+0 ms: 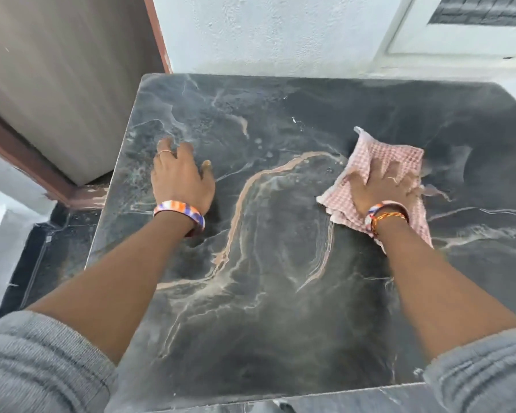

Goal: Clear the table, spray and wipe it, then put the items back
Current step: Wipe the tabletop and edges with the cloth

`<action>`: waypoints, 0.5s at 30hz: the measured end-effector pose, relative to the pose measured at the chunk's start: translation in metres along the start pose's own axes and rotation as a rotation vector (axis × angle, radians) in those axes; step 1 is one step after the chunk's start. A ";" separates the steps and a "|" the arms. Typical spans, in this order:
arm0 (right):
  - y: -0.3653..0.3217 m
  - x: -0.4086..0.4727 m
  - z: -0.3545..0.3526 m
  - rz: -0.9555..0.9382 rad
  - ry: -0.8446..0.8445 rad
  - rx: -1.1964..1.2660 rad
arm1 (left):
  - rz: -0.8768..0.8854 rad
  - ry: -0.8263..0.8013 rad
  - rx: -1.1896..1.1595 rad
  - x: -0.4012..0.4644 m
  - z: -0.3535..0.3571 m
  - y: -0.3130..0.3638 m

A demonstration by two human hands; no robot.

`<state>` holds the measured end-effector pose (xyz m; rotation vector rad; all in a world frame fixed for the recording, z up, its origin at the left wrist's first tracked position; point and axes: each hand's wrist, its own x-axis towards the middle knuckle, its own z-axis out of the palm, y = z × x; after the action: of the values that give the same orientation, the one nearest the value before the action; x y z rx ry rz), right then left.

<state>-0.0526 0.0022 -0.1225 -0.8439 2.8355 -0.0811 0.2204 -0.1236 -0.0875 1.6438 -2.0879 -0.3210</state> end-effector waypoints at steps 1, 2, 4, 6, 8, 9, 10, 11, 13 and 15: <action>-0.025 0.001 0.003 -0.126 -0.006 -0.011 | -0.023 0.016 -0.002 0.007 0.003 0.003; -0.054 -0.004 0.008 -0.271 -0.022 -0.013 | -0.046 0.036 -0.007 0.016 0.005 0.005; -0.112 -0.035 0.021 -0.592 -0.049 -0.012 | -0.067 0.080 -0.015 0.032 0.005 0.009; -0.150 -0.077 0.031 -0.911 -0.085 -0.006 | -0.038 0.112 -0.016 0.046 0.005 0.014; -0.156 -0.094 0.032 -1.112 -0.130 -0.011 | 0.023 0.118 0.000 0.059 0.007 0.021; -0.150 -0.087 0.030 -1.147 -0.142 -0.002 | 0.041 0.110 0.004 0.066 0.009 0.024; -0.140 -0.074 0.026 -1.138 -0.140 0.014 | 0.049 0.096 0.007 0.073 0.011 0.026; -0.127 -0.053 0.022 -1.092 -0.125 0.023 | 0.050 0.080 0.010 0.079 0.014 0.029; -0.095 0.002 0.012 -0.896 -0.082 0.029 | 0.040 0.054 0.030 0.087 0.021 0.031; -0.060 0.067 -0.005 -0.622 -0.036 0.006 | 0.017 0.032 0.061 0.095 0.027 0.030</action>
<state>-0.0762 -0.0845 -0.1219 -1.6665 2.4291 -0.1522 0.1650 -0.2103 -0.0772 1.6540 -2.1063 -0.2255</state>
